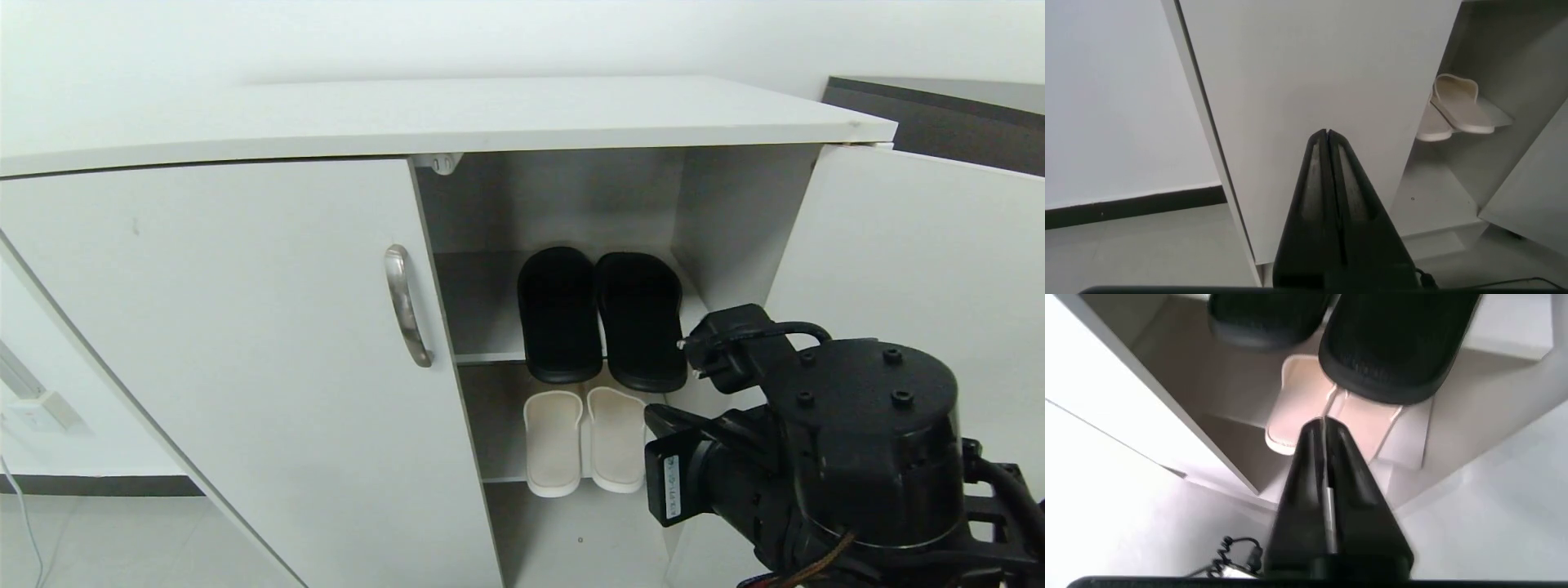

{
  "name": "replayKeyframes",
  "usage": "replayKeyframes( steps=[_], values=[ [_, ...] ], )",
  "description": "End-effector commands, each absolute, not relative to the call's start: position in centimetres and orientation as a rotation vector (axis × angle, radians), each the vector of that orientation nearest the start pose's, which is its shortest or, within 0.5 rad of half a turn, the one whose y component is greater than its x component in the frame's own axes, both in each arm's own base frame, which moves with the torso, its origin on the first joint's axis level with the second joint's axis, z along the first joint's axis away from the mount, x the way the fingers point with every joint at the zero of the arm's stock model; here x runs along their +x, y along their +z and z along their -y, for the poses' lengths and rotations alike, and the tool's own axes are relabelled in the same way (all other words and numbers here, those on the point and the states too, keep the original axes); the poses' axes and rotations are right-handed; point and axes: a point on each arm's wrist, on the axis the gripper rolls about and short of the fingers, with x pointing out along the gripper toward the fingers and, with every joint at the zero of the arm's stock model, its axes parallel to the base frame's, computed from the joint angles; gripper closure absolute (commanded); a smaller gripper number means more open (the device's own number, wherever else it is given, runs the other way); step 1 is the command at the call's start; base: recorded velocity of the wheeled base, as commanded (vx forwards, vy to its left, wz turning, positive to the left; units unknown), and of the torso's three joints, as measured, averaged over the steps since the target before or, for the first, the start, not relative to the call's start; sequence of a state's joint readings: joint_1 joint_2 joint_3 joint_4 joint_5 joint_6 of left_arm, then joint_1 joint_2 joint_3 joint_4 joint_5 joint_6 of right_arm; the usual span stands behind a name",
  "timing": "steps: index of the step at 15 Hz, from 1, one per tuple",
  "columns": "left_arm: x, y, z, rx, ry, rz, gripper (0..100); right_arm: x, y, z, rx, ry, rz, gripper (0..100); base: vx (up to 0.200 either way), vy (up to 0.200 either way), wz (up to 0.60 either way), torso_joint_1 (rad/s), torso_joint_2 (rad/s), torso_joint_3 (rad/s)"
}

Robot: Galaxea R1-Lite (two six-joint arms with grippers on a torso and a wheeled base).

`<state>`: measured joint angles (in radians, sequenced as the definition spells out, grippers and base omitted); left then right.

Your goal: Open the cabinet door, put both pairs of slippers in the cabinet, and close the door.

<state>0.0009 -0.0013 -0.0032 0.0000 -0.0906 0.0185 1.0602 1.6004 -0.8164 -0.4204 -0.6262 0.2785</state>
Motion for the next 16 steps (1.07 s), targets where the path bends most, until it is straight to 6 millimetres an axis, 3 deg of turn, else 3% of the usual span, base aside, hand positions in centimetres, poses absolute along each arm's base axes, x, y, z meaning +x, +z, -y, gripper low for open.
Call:
replayKeyframes(
  steps=[1,12,16],
  values=[
    [-2.3,7.6,0.2,0.019,-0.089,0.004,100,14.7,19.1,-23.7,-0.011,0.39,-0.308,100,0.0,0.0,0.0,0.0,0.0,0.0],
    [-2.3,7.6,0.2,0.02,-0.089,0.004,100,14.9,18.1,-24.2,-0.041,0.383,-0.33,100,0.0,0.0,0.0,0.0,0.0,0.0],
    [-2.3,7.6,0.2,0.019,-0.09,0.004,100,14.8,18.1,-24.2,-0.042,0.386,-0.33,100,-0.2,0.0,0.0,0.0,0.0,0.001]
  ],
)
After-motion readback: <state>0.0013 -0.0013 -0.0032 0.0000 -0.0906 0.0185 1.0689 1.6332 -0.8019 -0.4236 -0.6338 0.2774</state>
